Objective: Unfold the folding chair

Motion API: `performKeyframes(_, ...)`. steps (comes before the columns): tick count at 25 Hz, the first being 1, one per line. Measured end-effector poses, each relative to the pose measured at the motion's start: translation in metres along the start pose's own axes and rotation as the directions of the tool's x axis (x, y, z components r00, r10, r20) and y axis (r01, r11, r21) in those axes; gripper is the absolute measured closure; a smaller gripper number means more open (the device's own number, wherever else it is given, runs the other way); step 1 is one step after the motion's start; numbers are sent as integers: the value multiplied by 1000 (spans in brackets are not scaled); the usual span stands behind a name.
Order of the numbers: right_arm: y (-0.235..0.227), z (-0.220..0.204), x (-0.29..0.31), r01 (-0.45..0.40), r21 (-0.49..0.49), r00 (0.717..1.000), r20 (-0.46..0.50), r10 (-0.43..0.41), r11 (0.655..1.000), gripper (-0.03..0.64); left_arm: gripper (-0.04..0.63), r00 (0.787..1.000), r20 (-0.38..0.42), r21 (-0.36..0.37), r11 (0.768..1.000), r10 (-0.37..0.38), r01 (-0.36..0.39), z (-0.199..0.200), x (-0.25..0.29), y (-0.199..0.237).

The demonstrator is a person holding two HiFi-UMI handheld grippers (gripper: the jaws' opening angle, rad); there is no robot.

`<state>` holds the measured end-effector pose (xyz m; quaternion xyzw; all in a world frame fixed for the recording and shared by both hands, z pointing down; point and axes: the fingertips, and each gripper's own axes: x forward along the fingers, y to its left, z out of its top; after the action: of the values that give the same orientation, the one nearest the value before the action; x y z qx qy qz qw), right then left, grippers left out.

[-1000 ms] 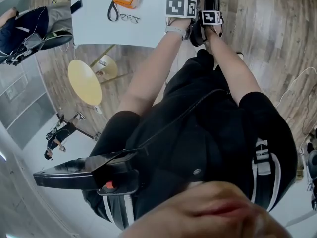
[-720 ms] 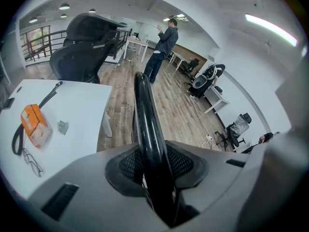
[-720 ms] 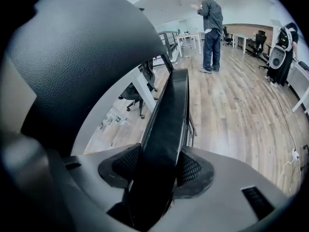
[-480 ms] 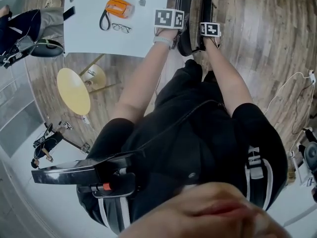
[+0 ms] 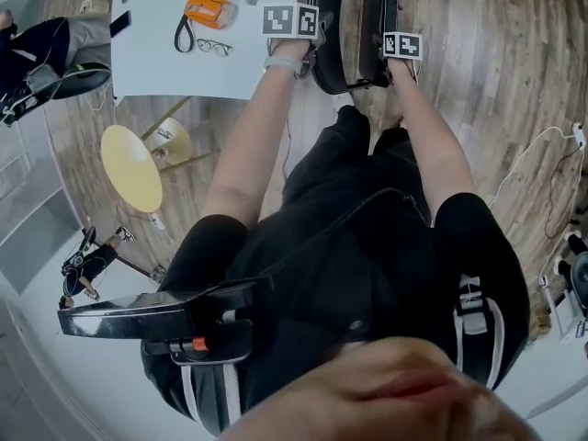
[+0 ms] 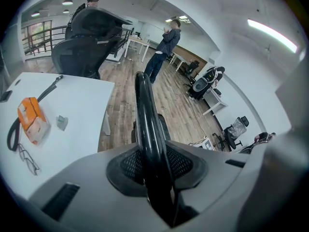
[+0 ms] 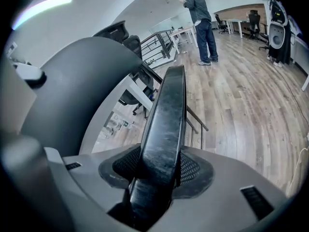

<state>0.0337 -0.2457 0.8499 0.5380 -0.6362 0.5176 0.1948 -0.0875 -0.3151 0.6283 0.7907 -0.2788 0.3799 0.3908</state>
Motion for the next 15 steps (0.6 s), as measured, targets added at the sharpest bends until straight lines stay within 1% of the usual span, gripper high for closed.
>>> performKeyframes(5,-30,-5,-11,-73,42,997,-2,73,996,414,506,1000,3,-23,999,-28,28,-5,1,17)
performKeyframes(8,-50,-8,-17,-123,62,992,4,123,991,414,505,999,-2,-20,999,-48,48,-6,5,22)
performKeyframes(12,-77,-14,-23,-206,86,978,13,206,975,414,505,997,0,-15,996,-83,83,-10,11,23)
performKeyframes(15,-100,-21,-28,-261,108,965,26,260,959,414,502,996,-4,-6,996,-94,94,-13,17,21)
